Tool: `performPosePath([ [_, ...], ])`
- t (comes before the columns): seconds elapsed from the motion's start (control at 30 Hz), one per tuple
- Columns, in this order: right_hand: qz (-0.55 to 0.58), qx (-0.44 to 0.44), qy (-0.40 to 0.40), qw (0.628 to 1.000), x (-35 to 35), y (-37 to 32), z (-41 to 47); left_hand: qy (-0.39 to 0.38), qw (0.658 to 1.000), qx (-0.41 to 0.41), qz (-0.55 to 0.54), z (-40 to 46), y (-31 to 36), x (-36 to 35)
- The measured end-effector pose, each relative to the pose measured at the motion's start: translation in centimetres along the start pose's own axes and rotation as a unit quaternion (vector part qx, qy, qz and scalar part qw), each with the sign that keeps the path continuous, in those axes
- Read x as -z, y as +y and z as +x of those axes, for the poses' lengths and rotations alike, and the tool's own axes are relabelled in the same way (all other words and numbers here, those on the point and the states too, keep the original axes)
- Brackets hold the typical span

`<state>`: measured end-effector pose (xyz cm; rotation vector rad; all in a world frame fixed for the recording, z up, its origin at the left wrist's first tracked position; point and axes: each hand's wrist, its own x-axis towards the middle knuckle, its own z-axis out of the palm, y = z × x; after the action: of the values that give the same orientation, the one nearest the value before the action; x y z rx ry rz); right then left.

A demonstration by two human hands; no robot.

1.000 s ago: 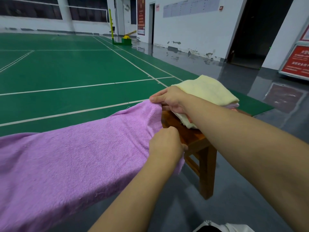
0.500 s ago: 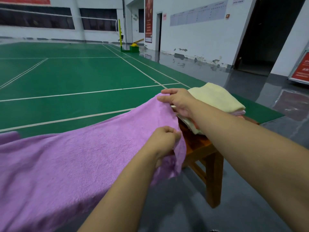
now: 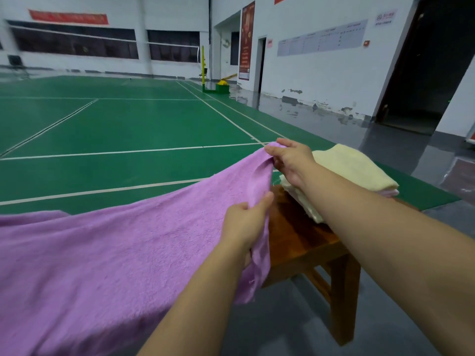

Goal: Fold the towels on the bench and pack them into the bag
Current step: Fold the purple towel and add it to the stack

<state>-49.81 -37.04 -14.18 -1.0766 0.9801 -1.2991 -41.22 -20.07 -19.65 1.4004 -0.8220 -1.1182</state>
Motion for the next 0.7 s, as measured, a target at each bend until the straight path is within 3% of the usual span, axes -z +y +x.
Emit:
performPosePath([
  [0.2,0.026,-0.014,0.010,1.000,1.8,-2.7,1.4,-0.113,0.987,0.040,-0.104,-0.3,0.6,-2.0],
  [0.5,0.006,0.003,0.015,1.000,5.3,-6.5,1.1,-0.136,0.978,0.041,-0.151,0.3,2.0,-4.2],
  [0.7,0.011,0.004,-0.044,0.999,1.4,-5.7,-0.6,-0.126,0.985,-0.001,-0.120,-2.0,3.2,-0.3],
])
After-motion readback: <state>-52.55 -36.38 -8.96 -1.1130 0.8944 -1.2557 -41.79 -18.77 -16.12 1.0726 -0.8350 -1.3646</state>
